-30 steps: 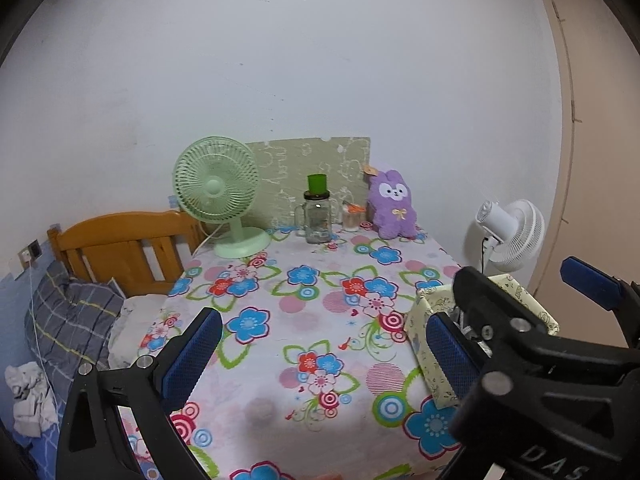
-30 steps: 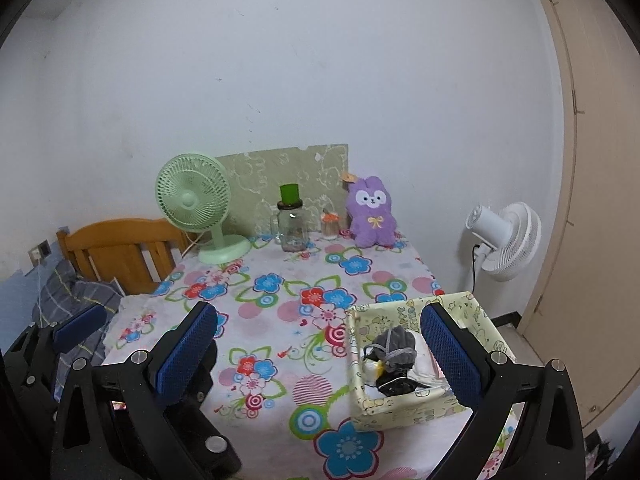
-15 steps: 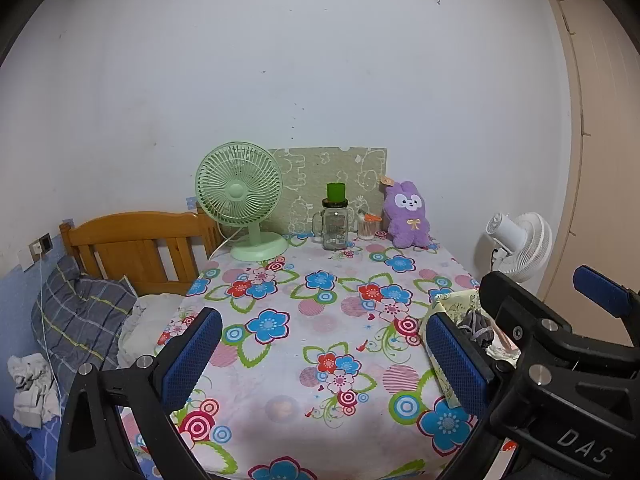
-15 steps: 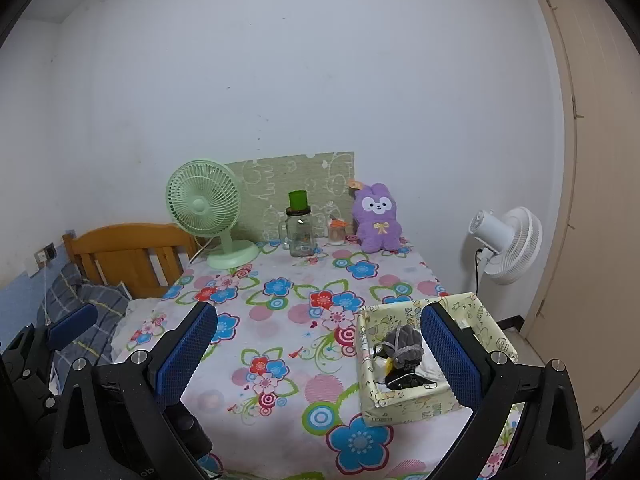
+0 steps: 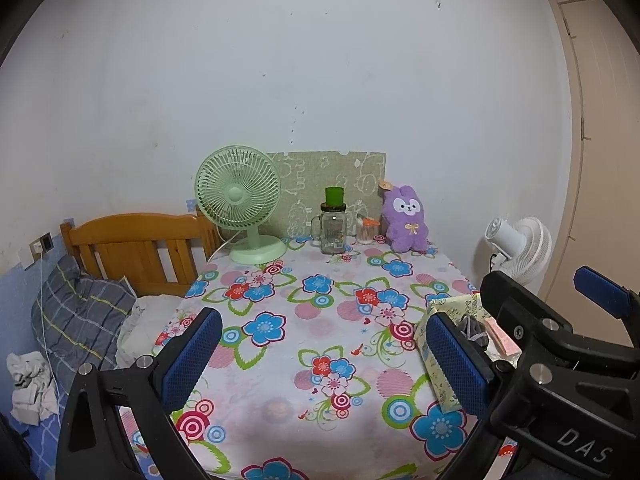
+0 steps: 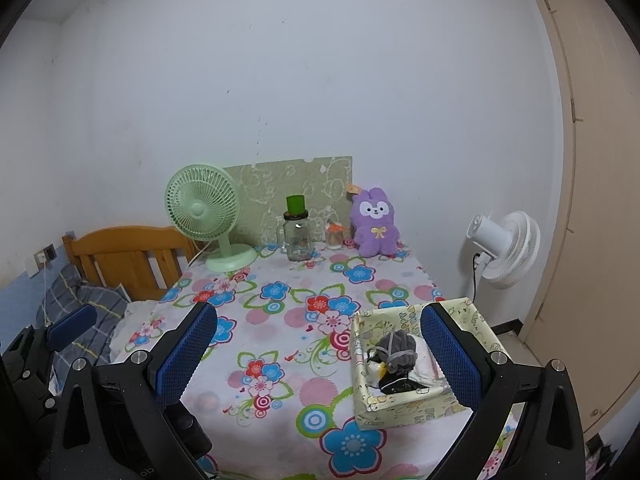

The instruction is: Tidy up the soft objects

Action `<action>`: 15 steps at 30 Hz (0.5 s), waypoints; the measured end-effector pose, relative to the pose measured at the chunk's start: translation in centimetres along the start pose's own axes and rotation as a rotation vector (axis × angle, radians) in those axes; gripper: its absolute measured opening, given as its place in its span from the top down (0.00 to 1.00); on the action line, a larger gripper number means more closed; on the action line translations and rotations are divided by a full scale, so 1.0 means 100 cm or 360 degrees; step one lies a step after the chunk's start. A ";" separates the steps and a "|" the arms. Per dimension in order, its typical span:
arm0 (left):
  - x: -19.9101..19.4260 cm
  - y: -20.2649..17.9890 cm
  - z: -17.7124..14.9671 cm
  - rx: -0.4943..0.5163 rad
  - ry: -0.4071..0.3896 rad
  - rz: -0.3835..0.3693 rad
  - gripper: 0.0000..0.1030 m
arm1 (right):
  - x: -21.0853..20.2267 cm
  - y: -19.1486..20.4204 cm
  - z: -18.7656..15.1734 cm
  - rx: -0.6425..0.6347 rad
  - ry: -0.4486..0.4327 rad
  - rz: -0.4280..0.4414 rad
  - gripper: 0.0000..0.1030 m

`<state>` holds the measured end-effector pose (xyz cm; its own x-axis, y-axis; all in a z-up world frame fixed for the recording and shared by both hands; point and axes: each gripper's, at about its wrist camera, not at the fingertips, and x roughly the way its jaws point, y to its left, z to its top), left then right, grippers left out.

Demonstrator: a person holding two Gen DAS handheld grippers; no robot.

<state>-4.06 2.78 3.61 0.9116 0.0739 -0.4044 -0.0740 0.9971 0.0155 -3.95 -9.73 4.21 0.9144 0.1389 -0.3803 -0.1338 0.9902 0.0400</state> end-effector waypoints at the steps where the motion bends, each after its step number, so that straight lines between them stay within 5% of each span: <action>1: 0.000 -0.001 0.000 -0.0001 -0.0001 0.0000 0.00 | 0.000 -0.001 0.000 -0.0003 -0.0002 -0.0001 0.00; 15: -0.001 -0.002 0.000 -0.0001 -0.0001 -0.0002 0.00 | -0.002 -0.003 0.000 -0.0005 -0.0002 0.0000 0.00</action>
<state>-4.17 2.57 3.62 0.9121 0.0724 -0.4036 -0.0727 0.9972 0.0145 -4.09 -10.07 4.23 0.9148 0.1391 -0.3792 -0.1351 0.9901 0.0374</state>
